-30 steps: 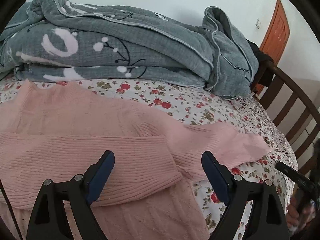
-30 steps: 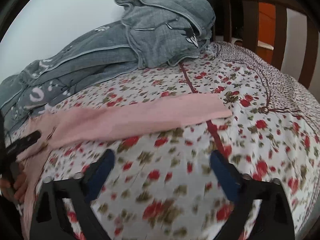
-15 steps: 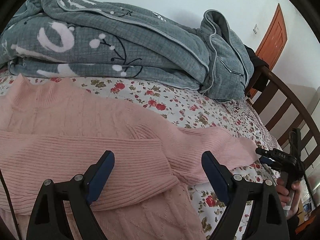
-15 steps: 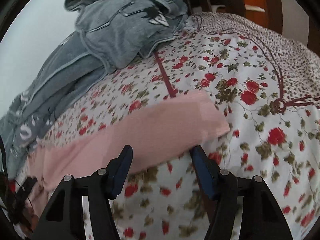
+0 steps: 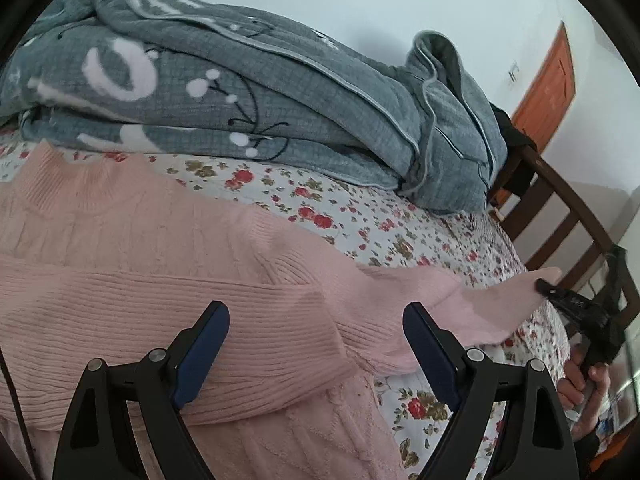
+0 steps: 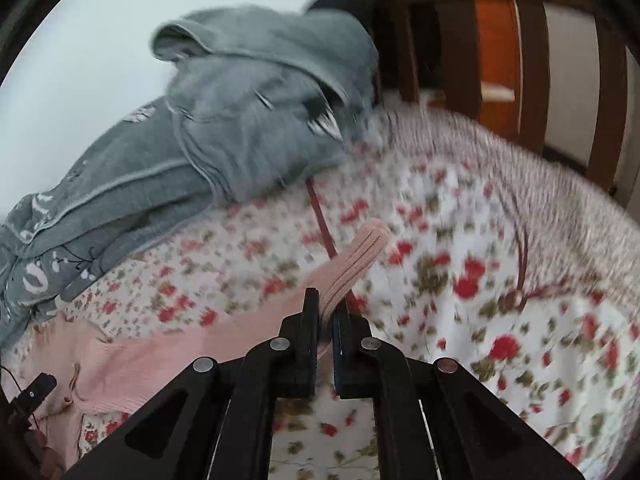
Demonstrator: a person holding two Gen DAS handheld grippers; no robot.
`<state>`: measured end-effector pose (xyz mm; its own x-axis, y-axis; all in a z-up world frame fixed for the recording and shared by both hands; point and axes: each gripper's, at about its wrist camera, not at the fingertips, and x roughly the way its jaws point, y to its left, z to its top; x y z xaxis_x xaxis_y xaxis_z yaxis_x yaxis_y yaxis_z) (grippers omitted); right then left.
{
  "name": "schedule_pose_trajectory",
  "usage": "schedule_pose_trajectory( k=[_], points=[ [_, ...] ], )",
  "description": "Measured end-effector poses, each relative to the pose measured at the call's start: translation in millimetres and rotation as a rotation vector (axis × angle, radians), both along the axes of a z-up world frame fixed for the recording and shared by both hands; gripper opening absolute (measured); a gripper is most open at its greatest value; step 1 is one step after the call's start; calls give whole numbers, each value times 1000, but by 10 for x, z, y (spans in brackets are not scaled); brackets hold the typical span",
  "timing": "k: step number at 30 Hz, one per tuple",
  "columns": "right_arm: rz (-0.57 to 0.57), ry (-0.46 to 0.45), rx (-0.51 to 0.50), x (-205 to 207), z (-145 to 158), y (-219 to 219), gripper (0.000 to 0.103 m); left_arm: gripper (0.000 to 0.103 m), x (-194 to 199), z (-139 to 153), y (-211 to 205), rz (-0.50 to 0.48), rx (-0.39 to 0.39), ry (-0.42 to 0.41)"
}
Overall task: Fold small clothes
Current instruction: 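Grasp the other sleeve cuff with the right gripper, then fold the held sleeve across the sweater body with the right gripper and release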
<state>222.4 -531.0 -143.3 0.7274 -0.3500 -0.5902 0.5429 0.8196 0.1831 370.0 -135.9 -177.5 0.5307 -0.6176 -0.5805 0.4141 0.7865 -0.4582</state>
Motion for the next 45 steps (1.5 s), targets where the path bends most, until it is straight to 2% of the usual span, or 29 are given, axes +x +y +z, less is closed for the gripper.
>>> schedule_pose_trajectory(
  k=[5,7,9,11,14,20,24,27,29,32,35,37,39,40,41,42,43,45],
  points=[
    [62,-60,-97,7,504,401,6,88,-1,66,271,123,-66,-14],
    [95,-86,-113,19,797,628,5,88,-5,175,452,205,-90,-6],
    [134,-125,-118,29,1018,827,5,88,-11,319,696,222,-147,36],
    [179,-167,-144,50,1273,1116,5,88,-97,483,998,248,-163,42],
    [281,-221,-153,169,1581,1651,5,88,-294,636,1514,304,-106,30],
    [469,-271,-142,492,1744,2719,5,88,-853,667,2777,474,-1,-24],
    [610,-267,-159,779,1600,3539,5,88,-1161,516,3618,595,52,21],
    [703,-246,-158,978,1351,4115,5,88,-1355,319,4127,686,67,73],
    [753,-205,-132,1146,1115,4470,5,88,-1436,190,4354,712,70,109],
    [833,-85,-90,1455,608,5035,5,88,-1537,28,4562,740,67,132],
    [895,51,-107,1675,68,5494,6,88,-1581,-41,4625,741,66,113],
    [932,150,-122,1744,-233,5680,7,88,-1590,-18,4585,724,75,98],
    [1003,205,-53,1762,-457,5784,10,88,-1624,20,4534,693,79,80],
    [1030,224,-35,1744,-510,5820,24,88,-1618,29,4500,681,78,76],
    [1073,252,-12,1725,-550,5852,48,88,-1609,41,4475,677,77,77],
    [1104,263,1,1714,-577,5900,59,88,-1605,47,4453,673,73,80],
    [1139,257,9,1648,-533,5886,65,88,-1595,52,4430,667,69,81],
    [1143,228,11,1541,-429,5794,65,88,-1584,69,4362,644,59,80]
  ],
)
